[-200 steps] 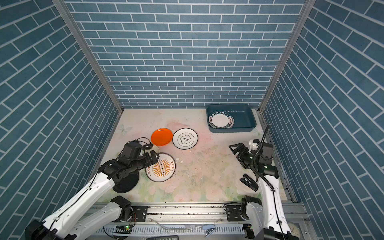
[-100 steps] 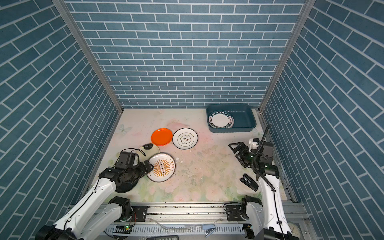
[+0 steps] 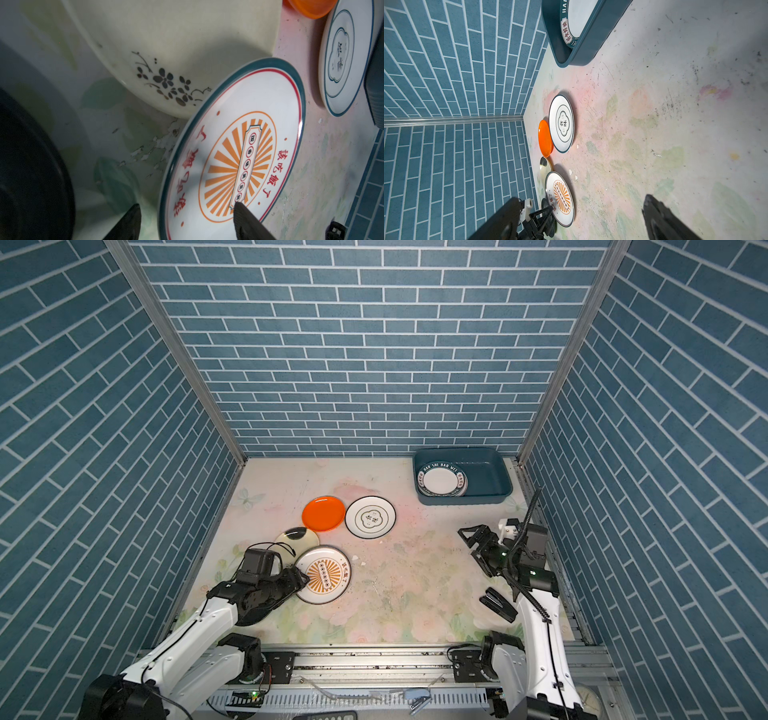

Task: Place the plates into the plastic bin on the countertop
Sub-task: 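Tilt the sunburst plate upright with the left gripper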

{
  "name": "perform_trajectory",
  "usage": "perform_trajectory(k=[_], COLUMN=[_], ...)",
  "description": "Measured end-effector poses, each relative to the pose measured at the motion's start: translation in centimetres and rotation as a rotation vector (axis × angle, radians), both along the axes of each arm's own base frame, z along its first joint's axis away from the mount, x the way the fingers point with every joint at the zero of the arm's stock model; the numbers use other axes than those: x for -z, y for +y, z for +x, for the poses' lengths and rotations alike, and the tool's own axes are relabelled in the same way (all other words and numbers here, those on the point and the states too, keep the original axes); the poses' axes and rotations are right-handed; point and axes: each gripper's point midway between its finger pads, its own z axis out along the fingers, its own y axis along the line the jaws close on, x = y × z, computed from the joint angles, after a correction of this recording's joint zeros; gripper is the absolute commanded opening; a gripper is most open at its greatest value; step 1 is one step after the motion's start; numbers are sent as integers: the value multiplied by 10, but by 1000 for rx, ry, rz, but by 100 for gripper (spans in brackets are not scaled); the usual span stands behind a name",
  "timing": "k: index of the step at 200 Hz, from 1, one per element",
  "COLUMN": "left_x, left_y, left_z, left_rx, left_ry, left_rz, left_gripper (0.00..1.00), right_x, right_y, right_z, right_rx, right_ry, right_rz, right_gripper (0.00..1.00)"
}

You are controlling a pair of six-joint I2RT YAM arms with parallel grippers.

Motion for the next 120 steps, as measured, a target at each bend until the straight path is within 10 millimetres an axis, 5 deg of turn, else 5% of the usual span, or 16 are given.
perform_trajectory(k=[98, 120], left_x=[9, 10], left_y=[-2, -2], left_z=[5, 5], left_rx=[-8, -11], left_ry=[-13, -13], left_rz=[-14, -16], left_gripper=[46, 31], right_x=[4, 4], right_y=[-2, -2], right_z=[-3, -3], right_rx=[11, 13], right_ry=[26, 28], right_rz=[-1, -2], right_gripper=[92, 92])
